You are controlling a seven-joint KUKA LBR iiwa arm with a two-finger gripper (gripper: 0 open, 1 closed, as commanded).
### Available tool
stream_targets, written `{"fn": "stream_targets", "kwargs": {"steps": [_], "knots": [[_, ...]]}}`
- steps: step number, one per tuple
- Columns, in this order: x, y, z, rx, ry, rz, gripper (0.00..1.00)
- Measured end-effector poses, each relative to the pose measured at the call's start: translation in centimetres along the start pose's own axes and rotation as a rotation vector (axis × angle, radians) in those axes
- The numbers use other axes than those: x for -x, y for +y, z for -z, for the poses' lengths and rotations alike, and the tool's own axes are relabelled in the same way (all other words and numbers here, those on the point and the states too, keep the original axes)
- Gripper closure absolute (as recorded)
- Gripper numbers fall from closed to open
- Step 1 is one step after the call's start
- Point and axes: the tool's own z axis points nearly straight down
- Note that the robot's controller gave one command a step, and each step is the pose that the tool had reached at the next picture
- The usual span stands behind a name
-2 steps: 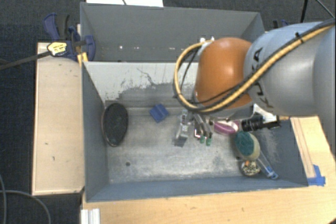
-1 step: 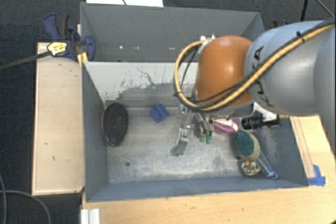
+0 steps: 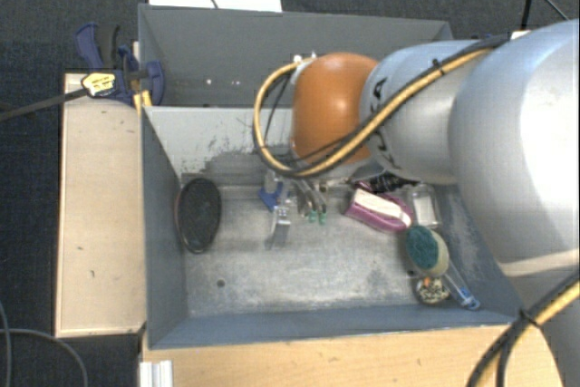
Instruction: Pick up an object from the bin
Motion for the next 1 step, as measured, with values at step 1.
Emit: {"fn": "stream_targets", "kwargs": {"steps": [1], "knots": [[1.45,-1.61,-2.94,0.009,-0.016,0.021,0.0]]}}
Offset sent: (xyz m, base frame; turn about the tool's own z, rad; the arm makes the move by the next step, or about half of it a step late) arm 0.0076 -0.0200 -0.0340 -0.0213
